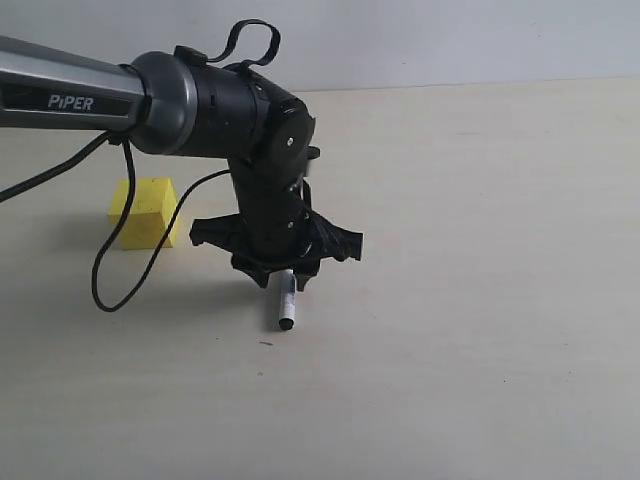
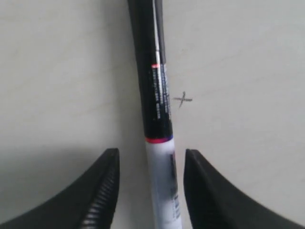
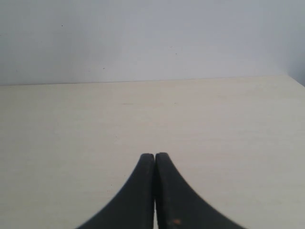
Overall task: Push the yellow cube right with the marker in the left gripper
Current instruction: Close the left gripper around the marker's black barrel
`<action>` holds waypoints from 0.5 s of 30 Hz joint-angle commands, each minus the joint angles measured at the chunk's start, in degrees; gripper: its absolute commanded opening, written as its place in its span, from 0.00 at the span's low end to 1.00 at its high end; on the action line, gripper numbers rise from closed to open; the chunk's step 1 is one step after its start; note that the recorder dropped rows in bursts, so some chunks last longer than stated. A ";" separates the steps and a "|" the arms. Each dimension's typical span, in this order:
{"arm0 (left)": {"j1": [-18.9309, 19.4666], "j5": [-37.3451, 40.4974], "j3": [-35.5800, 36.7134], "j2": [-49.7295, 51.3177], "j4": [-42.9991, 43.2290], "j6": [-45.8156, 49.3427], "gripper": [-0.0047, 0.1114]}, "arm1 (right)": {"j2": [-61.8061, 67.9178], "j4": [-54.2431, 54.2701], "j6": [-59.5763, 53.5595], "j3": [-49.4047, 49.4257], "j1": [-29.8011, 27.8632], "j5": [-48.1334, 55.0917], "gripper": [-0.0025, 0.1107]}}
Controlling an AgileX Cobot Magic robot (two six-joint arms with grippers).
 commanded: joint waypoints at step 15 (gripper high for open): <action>-0.32 0.71 -0.34 0.85 -2.56 2.95 0.16 | -0.36 -0.21 -0.10 0.26 -0.36 0.03 0.02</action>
